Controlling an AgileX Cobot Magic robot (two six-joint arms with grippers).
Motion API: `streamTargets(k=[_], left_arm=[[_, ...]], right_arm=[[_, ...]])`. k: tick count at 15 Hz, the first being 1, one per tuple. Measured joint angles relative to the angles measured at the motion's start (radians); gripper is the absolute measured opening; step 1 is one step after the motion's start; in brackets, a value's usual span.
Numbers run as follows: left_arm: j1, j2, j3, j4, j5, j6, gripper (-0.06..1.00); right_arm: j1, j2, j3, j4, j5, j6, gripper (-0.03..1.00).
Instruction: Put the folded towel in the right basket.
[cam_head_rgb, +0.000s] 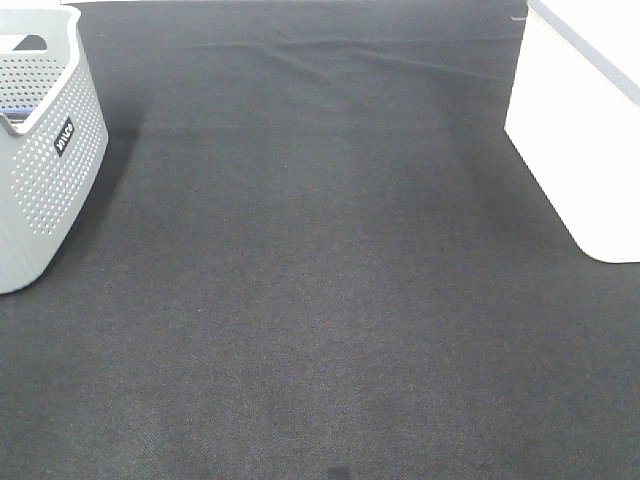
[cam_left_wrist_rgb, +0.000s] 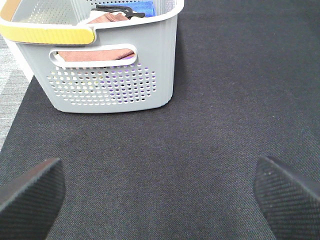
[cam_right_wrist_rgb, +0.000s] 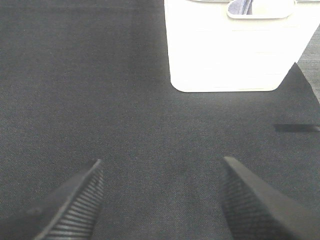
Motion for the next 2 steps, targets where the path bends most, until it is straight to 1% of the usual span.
streamTargets(k=[2], left_arm=[[0.0, 0.0, 0.0, 0.0, 0.0, 0.0, 0.97]], right_arm=[[0.0, 0.0, 0.0, 0.0, 0.0, 0.0, 0.63]])
